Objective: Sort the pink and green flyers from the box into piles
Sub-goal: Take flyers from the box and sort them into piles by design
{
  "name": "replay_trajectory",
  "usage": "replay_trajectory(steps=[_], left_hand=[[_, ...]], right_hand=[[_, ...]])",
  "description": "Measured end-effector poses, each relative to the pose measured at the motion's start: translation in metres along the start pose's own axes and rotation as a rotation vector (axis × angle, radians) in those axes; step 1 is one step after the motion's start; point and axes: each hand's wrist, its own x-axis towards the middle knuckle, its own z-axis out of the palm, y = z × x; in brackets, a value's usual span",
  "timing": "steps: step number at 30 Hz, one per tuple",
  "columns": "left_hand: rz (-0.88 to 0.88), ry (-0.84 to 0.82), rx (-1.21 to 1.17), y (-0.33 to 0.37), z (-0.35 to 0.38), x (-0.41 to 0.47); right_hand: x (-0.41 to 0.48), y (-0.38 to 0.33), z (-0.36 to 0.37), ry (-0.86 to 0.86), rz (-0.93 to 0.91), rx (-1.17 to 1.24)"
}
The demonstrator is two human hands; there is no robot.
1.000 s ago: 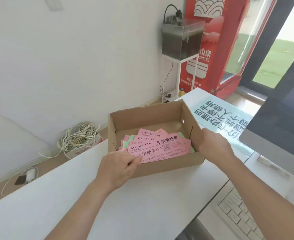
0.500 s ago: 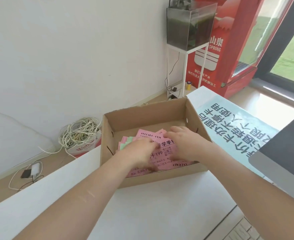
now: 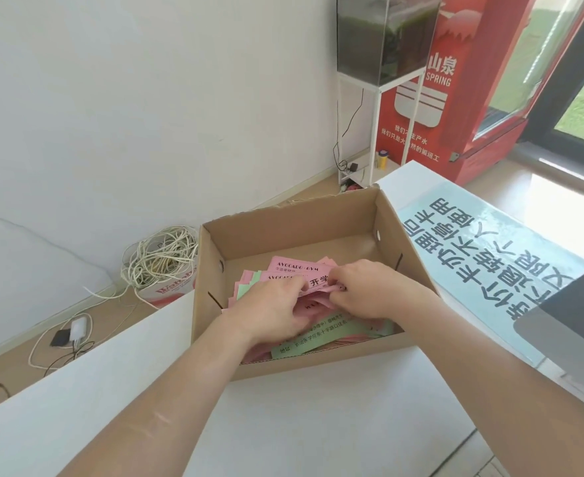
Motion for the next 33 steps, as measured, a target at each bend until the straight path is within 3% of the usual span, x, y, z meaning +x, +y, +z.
replay_trajectory(steps=[3, 7, 13, 17, 22, 27, 30, 33], left_hand=[[0.047, -0.045, 0.111, -0.001, 0.004, 0.001], [0.070, -0.033, 0.221, 0.005, 0.006, 0.001], [0.076, -0.130, 0.272, 0.013, 0.004, 0.000], [0.063, -0.134, 0.297, 0.017, 0.000, 0.002], [0.060, -0.094, 0.263, 0.020, -0.017, 0.000], [0.028, -0.055, 0.153, 0.008, -0.030, 0.008], [0.017, -0.040, 0.131, 0.009, -0.037, 0.004], [0.047, 0.168, 0.203, 0.010, -0.055, -0.008]], right_hand=[[-0.002, -0.001, 0.001, -0.010, 0.020, -0.029], [-0.007, -0.004, 0.011, -0.117, -0.002, -0.325], [0.001, -0.013, 0.013, -0.090, -0.107, -0.513], [0.002, -0.021, -0.002, -0.197, -0.153, -0.461], [0.001, -0.016, -0.018, -0.319, -0.064, -0.216], [-0.002, -0.028, -0.018, 0.021, -0.160, -0.498], [-0.006, -0.032, -0.033, 0.101, -0.194, -0.594], [-0.016, -0.046, -0.067, 0.194, -0.204, -0.627]])
